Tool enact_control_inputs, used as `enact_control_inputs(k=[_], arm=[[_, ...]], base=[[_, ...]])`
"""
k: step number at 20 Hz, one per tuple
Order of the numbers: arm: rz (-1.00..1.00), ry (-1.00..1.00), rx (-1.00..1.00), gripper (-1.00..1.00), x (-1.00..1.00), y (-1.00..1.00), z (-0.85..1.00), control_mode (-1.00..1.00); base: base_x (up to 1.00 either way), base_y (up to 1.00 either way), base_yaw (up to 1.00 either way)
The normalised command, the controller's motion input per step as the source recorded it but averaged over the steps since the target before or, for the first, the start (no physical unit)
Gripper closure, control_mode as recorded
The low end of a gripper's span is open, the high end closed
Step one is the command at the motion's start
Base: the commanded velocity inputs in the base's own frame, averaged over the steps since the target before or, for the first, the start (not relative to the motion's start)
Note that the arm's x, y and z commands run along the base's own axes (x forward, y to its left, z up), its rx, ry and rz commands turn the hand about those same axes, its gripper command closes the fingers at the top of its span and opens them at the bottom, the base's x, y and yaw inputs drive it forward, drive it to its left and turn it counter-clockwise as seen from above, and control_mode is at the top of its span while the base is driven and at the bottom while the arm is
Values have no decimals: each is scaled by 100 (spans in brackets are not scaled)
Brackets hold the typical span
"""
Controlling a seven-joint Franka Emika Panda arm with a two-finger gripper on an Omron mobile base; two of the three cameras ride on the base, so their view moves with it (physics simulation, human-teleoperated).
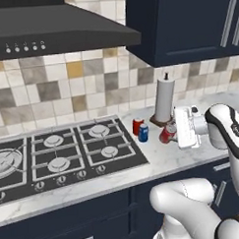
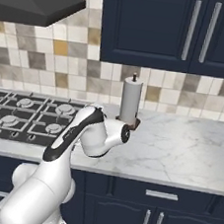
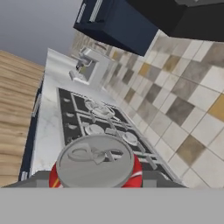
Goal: Four empty soda cans are scattered around the kitchen. Gather all the cans and cluster them next to the stove for recycling.
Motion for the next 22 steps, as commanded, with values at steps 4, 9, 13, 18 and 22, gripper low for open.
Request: enact_control_inputs(k=[4,9,13,18,22], arm=[[0,0,0,100,0,0,0,100],[0,0,0,100,0,0,0,100],[0,0,0,100,0,0,0,100],[0,0,0,100,0,0,0,100],[0,0,0,100,0,0,0,100]], base=[[53,-15,13],[28,-14,9],[0,-3,2],[0,0,2],[0,0,1]])
